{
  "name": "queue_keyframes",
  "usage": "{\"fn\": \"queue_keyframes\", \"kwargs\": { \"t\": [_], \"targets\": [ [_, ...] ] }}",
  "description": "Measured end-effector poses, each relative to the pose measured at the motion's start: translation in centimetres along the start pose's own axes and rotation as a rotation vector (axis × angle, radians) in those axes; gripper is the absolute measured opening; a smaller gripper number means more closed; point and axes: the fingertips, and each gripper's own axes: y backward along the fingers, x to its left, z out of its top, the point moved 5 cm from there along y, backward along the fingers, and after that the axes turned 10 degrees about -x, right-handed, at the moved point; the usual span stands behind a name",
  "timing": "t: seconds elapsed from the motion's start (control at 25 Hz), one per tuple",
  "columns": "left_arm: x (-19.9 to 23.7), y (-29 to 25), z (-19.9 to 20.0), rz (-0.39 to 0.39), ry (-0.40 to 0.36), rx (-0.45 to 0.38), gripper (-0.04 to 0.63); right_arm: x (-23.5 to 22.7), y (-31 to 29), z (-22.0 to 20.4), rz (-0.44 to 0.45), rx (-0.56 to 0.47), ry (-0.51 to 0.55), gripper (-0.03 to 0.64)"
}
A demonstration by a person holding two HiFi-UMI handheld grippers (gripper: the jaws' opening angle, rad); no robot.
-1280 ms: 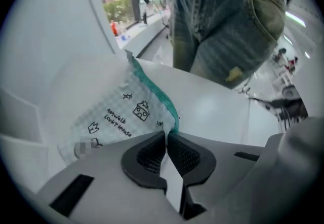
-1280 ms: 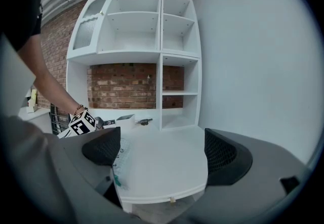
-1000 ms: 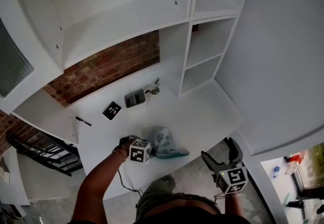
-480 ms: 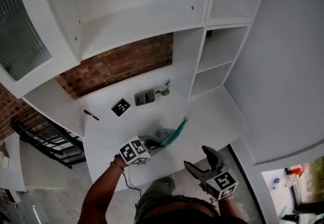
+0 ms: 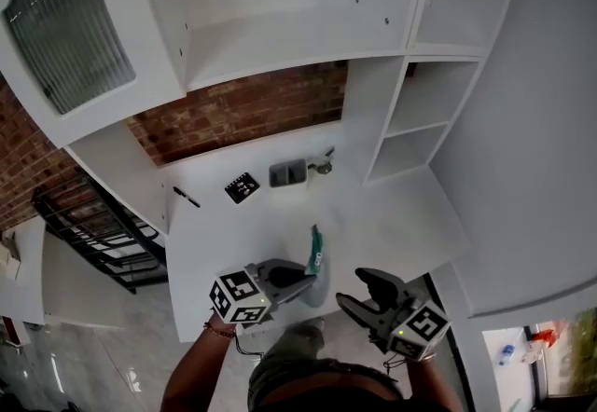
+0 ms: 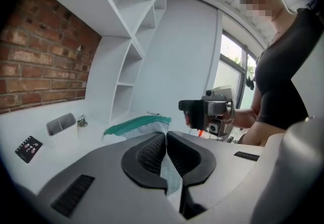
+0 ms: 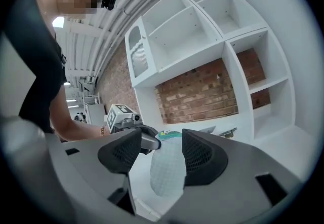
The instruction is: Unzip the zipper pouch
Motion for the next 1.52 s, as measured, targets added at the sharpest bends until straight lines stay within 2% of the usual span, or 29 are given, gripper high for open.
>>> {"fn": "queue_keyframes", "kwargs": {
  "t": [0.16, 0.32, 0.56, 0.8, 1.08, 1.24, 1.32, 1.4, 1.52],
  "targets": [
    [-3.6, 1.7, 2.9, 0.033, -0.065, -0.120, 0.009, 1.2, -1.4, 2.4, 0.173, -0.059, -0.106, 0.249],
    [-5.8, 3.3, 5.5, 0.081, -0.126, -0.186, 0.009, 2.4, -3.6, 4.8, 0.273, -0.116, -0.136, 0.249],
    [-8.5, 5.0, 6.9, 0.122, -0.211, -0.179, 0.009, 4.9, -5.6, 6.0, 0.393, -0.151, -0.136, 0.249],
    [-10.1, 6.1, 5.9, 0.159, -0.294, -0.090, 0.009, 7.4, -6.0, 6.4, 0.527, -0.152, -0.147, 0.249],
    [-11.2, 6.7, 5.8, 0.167, -0.370, -0.034, 0.009, 8.6, -6.7, 5.0, 0.534, -0.081, -0.128, 0.249],
    [-11.3, 6.6, 5.7, 0.169, -0.381, -0.020, 0.009, 8.6, -6.5, 4.8, 0.540, -0.089, -0.188, 0.245],
    [-11.3, 6.7, 5.6, 0.177, -0.366, -0.026, 0.009, 8.3, -6.2, 5.1, 0.532, -0.106, -0.185, 0.204],
    [-10.9, 6.8, 5.4, 0.199, -0.347, -0.027, 0.009, 8.0, -5.8, 5.2, 0.508, -0.119, -0.149, 0.110],
    [-10.6, 6.8, 5.1, 0.219, -0.337, -0.019, 0.009, 7.6, -5.3, 4.9, 0.493, -0.126, -0.148, 0.091]
  ]
}}
